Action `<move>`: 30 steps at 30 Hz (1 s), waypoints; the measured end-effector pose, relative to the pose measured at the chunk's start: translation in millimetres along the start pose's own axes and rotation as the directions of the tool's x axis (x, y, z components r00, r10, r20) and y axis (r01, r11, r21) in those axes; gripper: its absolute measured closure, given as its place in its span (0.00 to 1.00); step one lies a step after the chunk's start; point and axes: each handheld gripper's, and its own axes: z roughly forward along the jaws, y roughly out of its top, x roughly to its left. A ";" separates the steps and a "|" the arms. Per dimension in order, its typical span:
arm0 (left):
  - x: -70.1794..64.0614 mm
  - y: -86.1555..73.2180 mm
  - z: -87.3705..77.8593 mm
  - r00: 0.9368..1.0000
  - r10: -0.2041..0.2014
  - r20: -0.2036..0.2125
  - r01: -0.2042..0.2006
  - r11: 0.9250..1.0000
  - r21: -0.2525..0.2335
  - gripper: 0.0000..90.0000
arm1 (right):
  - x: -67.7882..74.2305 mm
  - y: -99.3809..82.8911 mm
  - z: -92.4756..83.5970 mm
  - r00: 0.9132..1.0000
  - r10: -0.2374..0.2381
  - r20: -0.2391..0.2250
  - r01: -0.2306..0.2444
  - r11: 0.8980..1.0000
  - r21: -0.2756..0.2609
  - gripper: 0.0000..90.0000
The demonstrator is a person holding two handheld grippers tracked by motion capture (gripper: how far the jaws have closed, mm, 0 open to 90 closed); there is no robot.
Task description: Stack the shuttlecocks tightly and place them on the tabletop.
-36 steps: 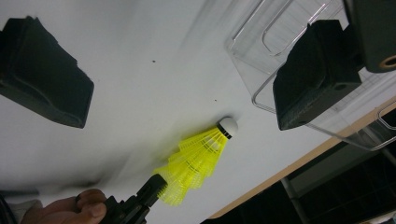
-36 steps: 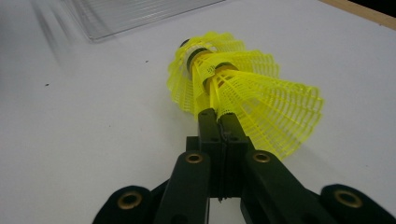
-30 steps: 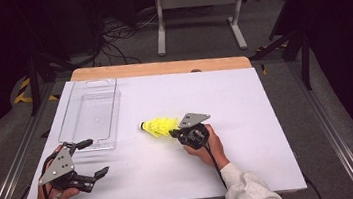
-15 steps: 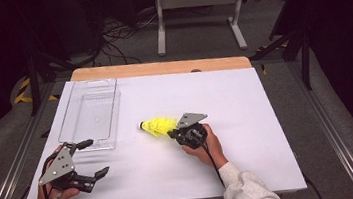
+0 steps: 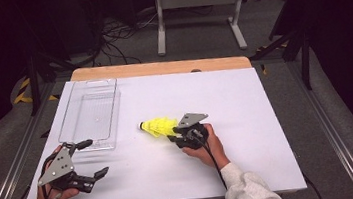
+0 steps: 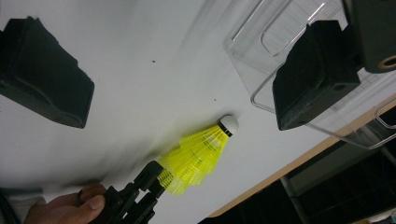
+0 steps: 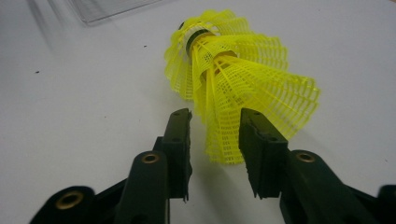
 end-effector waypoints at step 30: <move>0.3 -1.1 0.7 1.000 -0.007 0.003 0.007 1.000 0.008 0.07 | 24.8 19.6 35.7 0.998 0.051 0.023 -0.052 0.998 0.021 0.38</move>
